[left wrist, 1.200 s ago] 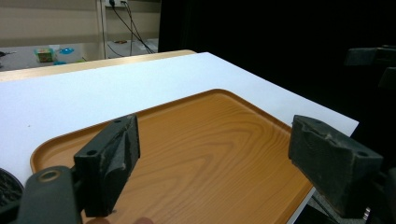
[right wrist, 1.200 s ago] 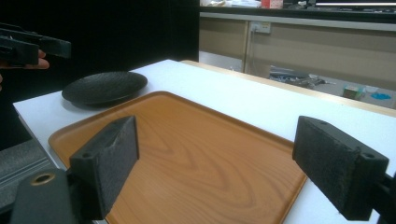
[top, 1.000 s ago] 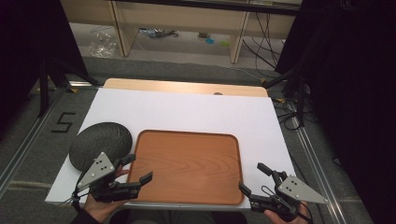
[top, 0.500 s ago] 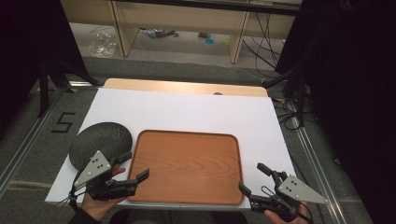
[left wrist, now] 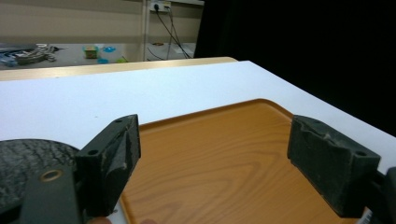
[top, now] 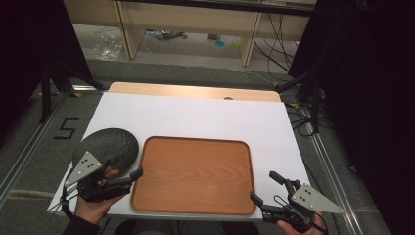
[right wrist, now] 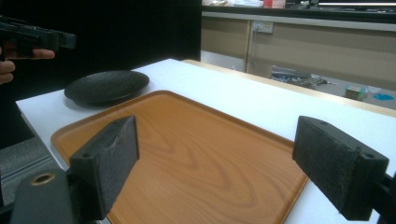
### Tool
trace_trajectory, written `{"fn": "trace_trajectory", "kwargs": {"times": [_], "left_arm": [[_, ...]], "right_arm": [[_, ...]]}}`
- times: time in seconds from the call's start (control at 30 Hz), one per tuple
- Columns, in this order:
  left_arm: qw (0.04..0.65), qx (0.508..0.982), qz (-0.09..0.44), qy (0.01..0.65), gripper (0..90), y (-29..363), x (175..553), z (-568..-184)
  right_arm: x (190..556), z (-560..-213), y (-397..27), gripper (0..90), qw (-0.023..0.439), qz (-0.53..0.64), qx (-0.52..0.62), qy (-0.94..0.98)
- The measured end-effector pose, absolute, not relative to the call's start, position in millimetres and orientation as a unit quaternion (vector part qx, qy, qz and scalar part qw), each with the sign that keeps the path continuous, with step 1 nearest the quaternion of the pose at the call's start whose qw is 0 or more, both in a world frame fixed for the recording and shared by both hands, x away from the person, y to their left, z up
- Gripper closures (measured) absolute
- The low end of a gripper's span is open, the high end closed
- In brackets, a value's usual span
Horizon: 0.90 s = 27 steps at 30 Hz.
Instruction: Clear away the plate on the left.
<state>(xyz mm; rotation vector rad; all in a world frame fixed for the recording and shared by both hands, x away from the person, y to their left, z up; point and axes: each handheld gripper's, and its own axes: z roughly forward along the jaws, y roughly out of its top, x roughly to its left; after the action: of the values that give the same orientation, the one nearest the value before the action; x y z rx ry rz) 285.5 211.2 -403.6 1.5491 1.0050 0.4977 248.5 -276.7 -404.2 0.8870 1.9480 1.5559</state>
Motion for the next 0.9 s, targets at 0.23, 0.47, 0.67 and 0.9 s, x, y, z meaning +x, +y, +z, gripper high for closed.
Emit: {"fn": "trace_trajectory", "kwargs": {"times": [0.23,0.47,0.67,0.9], "left_arm": [[0.578,0.652,0.216,0.441,17.6,217.6,287.2,-403.3],[0.572,0.652,0.218,0.447,17.5,220.4,289.0,-403.3],[0.563,0.645,0.207,0.473,17.3,228.5,294.0,-404.9],[0.557,0.635,0.207,0.494,17.3,240.8,300.6,-406.8]], "right_arm": [[248.1,-403.9,-276.9,15.7,0.248,0.566,0.325,0.716],[248.1,-404.0,-277.0,15.7,0.248,0.566,0.325,0.716],[247.9,-404.0,-276.7,15.7,0.247,0.565,0.325,0.717],[248.1,-404.0,-276.5,15.7,0.246,0.566,0.324,0.717]]}}
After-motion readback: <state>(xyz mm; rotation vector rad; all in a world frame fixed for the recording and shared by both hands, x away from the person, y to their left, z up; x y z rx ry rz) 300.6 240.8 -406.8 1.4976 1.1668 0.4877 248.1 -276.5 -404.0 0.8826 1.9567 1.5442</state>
